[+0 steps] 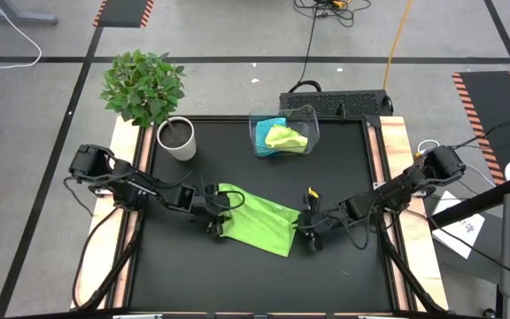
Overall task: Fold microfiber towels
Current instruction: Fold the green microfiber cloth
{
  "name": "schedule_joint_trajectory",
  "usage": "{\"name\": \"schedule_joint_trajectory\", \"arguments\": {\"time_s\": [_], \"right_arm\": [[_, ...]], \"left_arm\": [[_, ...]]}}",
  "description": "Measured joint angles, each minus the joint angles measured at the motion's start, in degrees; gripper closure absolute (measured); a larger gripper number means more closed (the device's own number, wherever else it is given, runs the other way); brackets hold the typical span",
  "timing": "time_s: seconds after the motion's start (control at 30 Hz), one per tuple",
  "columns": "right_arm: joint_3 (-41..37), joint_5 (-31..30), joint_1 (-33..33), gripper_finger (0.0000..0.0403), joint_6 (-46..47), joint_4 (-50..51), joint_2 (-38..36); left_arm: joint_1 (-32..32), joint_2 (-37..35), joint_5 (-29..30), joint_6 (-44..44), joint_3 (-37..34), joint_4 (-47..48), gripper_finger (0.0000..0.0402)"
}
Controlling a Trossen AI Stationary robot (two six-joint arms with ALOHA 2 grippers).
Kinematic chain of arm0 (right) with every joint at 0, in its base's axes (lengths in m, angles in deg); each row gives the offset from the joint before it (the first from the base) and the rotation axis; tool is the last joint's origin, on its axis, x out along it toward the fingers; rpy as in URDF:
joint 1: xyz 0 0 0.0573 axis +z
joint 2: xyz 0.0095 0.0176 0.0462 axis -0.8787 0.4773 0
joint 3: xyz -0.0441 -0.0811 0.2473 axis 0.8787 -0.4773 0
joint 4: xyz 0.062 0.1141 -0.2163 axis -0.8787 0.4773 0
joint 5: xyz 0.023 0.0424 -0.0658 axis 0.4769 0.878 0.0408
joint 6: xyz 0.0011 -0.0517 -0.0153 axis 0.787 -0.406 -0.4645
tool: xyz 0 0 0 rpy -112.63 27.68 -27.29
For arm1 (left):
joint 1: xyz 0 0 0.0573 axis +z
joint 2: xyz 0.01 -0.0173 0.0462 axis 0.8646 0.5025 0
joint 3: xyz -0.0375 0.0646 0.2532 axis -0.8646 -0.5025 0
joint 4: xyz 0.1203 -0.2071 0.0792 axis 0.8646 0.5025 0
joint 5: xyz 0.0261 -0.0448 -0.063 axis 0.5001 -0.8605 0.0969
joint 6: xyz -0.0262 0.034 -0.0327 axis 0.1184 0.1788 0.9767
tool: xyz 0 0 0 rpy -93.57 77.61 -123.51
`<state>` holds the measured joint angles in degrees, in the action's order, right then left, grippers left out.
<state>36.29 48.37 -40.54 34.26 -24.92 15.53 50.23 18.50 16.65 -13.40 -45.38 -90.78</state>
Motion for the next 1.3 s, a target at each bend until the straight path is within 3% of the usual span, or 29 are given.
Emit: {"name": "schedule_joint_trajectory", "arguments": {"time_s": [0.4,0.77,0.87,1.03,1.3], "right_arm": [[0.00,-5.71,-1.75,0.0348,-5.93,-4.77,6.10],[0.02,-5.62,-1.75,0.0348,-8.59,-12.61,8.21],[-0.04,-5.57,-1.88,0.0351,-8.27,-12.40,8.21],[-0.43,-5.74,-1.86,0.0396,-7.82,-9.97,8.21],[-0.48,-10.06,-1.86,0.0402,-4.43,-1.59,4.81]], "left_arm": [[0.00,0.02,-0.04,0.05,-0.01,-0.25,0.0232],[0.00,0.04,-0.02,0.20,-0.03,-0.48,0.0232],[0.00,0.04,-0.02,0.25,-0.02,-0.54,0.0232],[0.00,0.04,-0.02,1.06,-0.01,-0.53,0.0232],[0.00,0.04,-0.02,1.49,0.01,-0.30,0.0232]]}}
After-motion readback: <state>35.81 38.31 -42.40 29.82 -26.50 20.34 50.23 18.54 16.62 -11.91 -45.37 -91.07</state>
